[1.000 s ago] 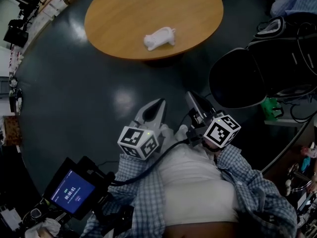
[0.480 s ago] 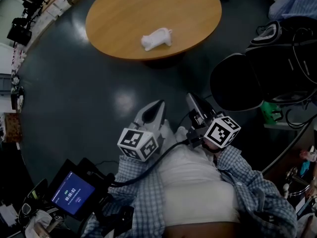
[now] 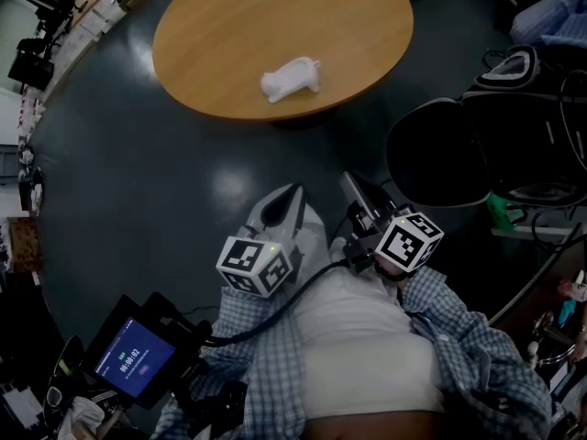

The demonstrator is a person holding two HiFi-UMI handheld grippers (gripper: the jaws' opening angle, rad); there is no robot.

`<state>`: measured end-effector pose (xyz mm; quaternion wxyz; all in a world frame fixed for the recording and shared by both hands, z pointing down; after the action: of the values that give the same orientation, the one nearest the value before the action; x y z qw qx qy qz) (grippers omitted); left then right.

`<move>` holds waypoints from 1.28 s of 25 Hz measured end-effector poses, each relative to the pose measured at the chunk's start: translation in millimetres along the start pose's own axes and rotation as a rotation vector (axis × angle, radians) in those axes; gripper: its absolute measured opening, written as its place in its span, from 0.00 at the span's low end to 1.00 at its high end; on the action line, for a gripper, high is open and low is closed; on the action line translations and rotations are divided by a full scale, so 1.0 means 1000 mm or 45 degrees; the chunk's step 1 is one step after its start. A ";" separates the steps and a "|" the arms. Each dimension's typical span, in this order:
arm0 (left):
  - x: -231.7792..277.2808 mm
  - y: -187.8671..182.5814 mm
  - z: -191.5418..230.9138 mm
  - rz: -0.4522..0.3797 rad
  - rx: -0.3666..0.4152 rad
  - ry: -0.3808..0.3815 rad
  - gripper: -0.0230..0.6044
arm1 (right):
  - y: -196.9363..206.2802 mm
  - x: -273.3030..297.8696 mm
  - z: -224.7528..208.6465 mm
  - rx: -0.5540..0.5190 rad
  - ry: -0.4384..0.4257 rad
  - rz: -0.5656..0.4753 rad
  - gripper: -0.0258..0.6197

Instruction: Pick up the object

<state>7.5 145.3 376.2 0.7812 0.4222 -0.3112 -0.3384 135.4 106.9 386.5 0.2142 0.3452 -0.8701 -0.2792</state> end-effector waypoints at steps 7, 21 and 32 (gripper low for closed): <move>0.041 -0.022 0.060 0.042 -0.021 0.032 0.04 | -0.015 0.074 -0.017 0.020 0.038 0.012 0.05; 0.095 -0.072 0.168 0.103 -0.053 0.132 0.04 | -0.034 0.183 -0.032 0.042 0.198 -0.017 0.05; 0.112 -0.075 0.188 0.134 -0.134 0.124 0.04 | -0.034 0.202 -0.057 0.059 0.353 0.076 0.05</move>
<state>-93.1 -59.1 418.5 0.8333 0.3795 -0.2766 -0.2918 48.8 -78.8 444.1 0.3325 0.3594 -0.8482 -0.2021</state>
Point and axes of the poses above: the fingertips, and each gripper's own axes: x forward along the fingers, z to its left, y out of its underside, the point moved 4 cm from there along -x, backward along the fingers, and after that the axes turned 8 degrees about y, right-handed, at the moved point
